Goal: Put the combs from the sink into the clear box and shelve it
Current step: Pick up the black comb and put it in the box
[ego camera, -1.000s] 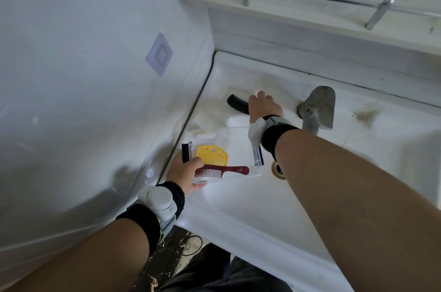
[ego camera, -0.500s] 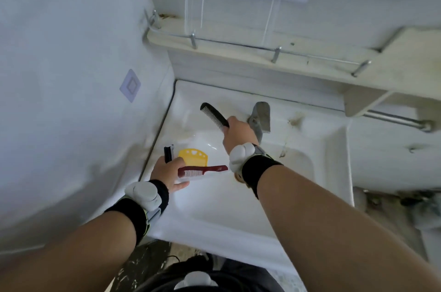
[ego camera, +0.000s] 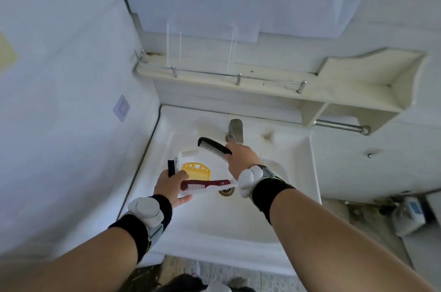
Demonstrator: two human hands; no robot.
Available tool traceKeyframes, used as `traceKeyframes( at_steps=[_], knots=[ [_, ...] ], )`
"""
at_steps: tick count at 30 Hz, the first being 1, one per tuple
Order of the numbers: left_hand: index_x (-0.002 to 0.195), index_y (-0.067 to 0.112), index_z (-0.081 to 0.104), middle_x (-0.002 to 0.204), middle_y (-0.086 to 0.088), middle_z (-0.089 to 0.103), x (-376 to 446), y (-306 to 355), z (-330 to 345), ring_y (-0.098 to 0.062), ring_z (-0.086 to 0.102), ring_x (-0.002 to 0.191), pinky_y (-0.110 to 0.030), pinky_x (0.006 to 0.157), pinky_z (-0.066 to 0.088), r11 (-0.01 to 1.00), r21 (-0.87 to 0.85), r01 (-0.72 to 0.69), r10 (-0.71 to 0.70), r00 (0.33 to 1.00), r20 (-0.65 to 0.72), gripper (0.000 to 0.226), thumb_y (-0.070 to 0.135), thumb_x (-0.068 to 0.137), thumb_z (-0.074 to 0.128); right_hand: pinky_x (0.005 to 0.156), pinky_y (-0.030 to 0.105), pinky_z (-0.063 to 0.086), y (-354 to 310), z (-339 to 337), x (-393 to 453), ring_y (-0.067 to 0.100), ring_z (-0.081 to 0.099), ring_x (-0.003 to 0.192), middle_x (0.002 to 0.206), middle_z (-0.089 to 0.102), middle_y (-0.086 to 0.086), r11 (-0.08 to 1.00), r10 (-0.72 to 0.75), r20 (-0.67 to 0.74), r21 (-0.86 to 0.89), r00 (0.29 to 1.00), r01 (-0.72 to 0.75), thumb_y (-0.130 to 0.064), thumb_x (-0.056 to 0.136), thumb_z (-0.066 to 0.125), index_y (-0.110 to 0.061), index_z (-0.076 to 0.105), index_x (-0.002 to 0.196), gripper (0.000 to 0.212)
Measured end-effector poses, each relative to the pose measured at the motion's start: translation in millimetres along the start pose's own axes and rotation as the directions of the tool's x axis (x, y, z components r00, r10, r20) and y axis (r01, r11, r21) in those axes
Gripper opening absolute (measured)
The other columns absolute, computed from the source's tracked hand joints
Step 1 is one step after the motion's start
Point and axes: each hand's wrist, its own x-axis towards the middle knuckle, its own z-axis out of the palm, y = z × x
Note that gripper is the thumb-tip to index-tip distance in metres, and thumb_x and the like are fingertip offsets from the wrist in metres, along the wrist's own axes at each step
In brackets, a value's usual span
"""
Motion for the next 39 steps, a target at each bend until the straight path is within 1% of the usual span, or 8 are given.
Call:
traceKeyframes(
  at_steps=[4,8,13,22,26,30,36,39],
  knots=[
    [0.120,0.000,0.054,0.104,-0.018,0.058,-13,-4,7,-0.031,0.061,0.098,-0.054,0.085,0.059,1.000,0.010,-0.026,0.026,1.000,0.017,0.038,0.010,0.084,0.063,0.067,0.033,0.044,2,-10,-16,0.027,0.059,0.084,0.105,0.061,0.006,0.998,-0.046,0.015,-0.036,0.999,0.046,-0.020,0.099,0.046,-0.015,0.058,0.103,0.014],
    [0.119,0.001,0.055,0.118,-0.026,0.061,-28,-9,16,-0.034,0.063,0.105,-0.054,0.083,0.060,0.999,0.018,-0.051,0.050,0.998,0.025,0.036,0.010,0.085,0.063,0.064,0.032,0.042,9,-16,-34,0.026,0.057,0.078,0.094,0.059,0.003,0.989,-0.059,0.035,-0.133,0.998,0.064,-0.019,0.097,0.047,-0.015,0.060,0.101,0.014],
    [0.119,0.001,0.055,0.122,-0.031,0.061,-46,-12,32,-0.040,0.064,0.110,-0.054,0.082,0.061,0.996,0.031,-0.083,0.080,0.993,0.081,0.036,0.010,0.085,0.063,0.068,0.033,0.044,14,-21,-50,0.029,0.057,0.083,0.099,0.065,0.007,0.974,-0.065,0.069,-0.211,0.996,0.078,-0.026,0.098,0.047,-0.017,0.062,0.103,0.018],
    [0.115,-0.001,0.053,0.106,-0.024,0.061,-73,-9,51,-0.037,0.063,0.094,-0.053,0.080,0.061,0.984,0.091,-0.154,0.136,0.974,0.180,0.032,0.010,0.087,0.062,0.064,0.032,0.043,16,-36,-62,0.028,0.056,0.074,0.086,0.058,0.007,0.979,0.061,0.050,-0.196,0.997,-0.051,-0.018,0.094,0.049,-0.012,0.062,0.092,0.014],
    [0.112,0.004,0.054,0.121,-0.033,0.062,-84,-8,57,-0.047,0.065,0.110,-0.055,0.082,0.061,0.979,0.102,-0.178,0.159,0.972,0.171,0.027,0.011,0.087,0.063,0.066,0.032,0.043,19,-40,-68,0.031,0.060,0.083,0.102,0.065,0.012,0.977,0.090,0.028,-0.195,0.996,-0.083,-0.014,0.094,0.050,-0.009,0.063,0.102,0.016],
    [0.114,0.005,0.053,0.122,-0.031,0.062,-91,-7,63,-0.040,0.067,0.101,-0.054,0.083,0.061,0.983,0.080,-0.166,0.148,0.971,0.188,0.029,0.012,0.087,0.063,0.067,0.031,0.041,20,-38,-73,0.034,0.065,0.097,0.109,0.066,0.015,0.975,0.094,-0.014,-0.201,0.995,-0.095,-0.011,0.094,0.051,-0.005,0.064,0.105,0.017],
    [0.117,0.008,0.054,0.119,-0.025,0.066,-97,-3,69,-0.039,0.068,0.105,-0.046,0.076,0.063,0.987,0.052,-0.152,0.138,0.969,0.207,0.032,0.014,0.087,0.064,0.067,0.030,0.041,19,-46,-73,0.033,0.064,0.086,0.105,0.069,0.016,0.977,0.137,-0.045,-0.157,0.990,-0.143,-0.011,0.094,0.052,-0.008,0.060,0.089,0.010],
    [0.119,0.007,0.054,0.118,-0.025,0.067,-99,-2,71,-0.036,0.069,0.098,-0.043,0.072,0.063,0.988,0.028,-0.151,0.142,0.967,0.211,0.032,0.011,0.088,0.063,0.069,0.030,0.042,21,-52,-72,0.034,0.065,0.095,0.107,0.068,0.016,0.980,0.151,-0.063,-0.119,0.986,-0.158,-0.013,0.094,0.054,-0.005,0.063,0.097,0.012]
  ],
)
